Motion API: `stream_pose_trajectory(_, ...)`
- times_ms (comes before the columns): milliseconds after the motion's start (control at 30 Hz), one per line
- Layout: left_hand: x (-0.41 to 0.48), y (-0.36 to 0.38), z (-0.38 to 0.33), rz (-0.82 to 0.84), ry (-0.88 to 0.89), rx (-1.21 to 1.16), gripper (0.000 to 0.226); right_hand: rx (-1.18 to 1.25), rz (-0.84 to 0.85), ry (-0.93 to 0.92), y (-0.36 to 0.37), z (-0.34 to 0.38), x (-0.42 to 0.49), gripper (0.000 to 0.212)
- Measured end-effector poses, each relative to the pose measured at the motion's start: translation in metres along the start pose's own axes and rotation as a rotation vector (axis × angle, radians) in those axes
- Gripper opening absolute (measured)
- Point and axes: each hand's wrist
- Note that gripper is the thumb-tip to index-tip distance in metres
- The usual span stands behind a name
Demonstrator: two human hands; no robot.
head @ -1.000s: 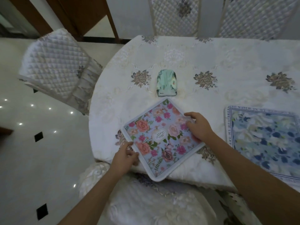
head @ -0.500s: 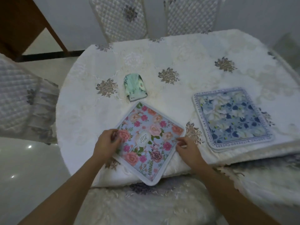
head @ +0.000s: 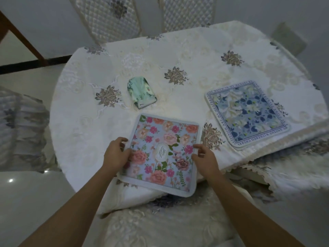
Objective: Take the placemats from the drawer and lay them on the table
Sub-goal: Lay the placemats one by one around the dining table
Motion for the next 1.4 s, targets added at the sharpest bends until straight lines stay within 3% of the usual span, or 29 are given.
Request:
stream_pose_trajectory(200,-0.043,0.013,0.016,0.048,-0.120,-0.173,0.030,-0.228,0.045,-0.198,-0.006,0.019,0.024,0.037)
stream_pose_trajectory(533,-0.062,0.004,-0.023,-0.145,-0.014,-0.284,0.025,-0.376,0.095,-0.460,-0.018,0.069,0.062,0.035)
stream_pose_trajectory(733,-0.062,0.026,-0.012,-0.050,-0.156,-0.218,0.039,-0.601,0.254,-0.399,-0.027,0.044,0.089,0.040)
stream_pose_trajectory(867,-0.065,0.042,0.000,-0.037,-0.250,-0.208,0.050,-0.617,0.221,-0.409,-0.039,0.015,0.084,0.045)
stream_pose_trajectory(1267,-0.055,0.043,-0.018,-0.151,-0.137,0.040,0.046,-0.600,0.226,-0.519,-0.034,0.024,0.086,0.041)
stream_pose_trajectory(1400,-0.035,0.041,-0.032,-0.240,-0.119,-0.004,0.044,-0.616,0.299,-0.551,-0.015,0.041,0.091,0.043)
Point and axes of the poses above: each hand's wrist, its own x-axis towards the middle knuckle, its own y-axis out of the palm, z = x × y, and after that the axes turned 8 degrees about x, right-handed
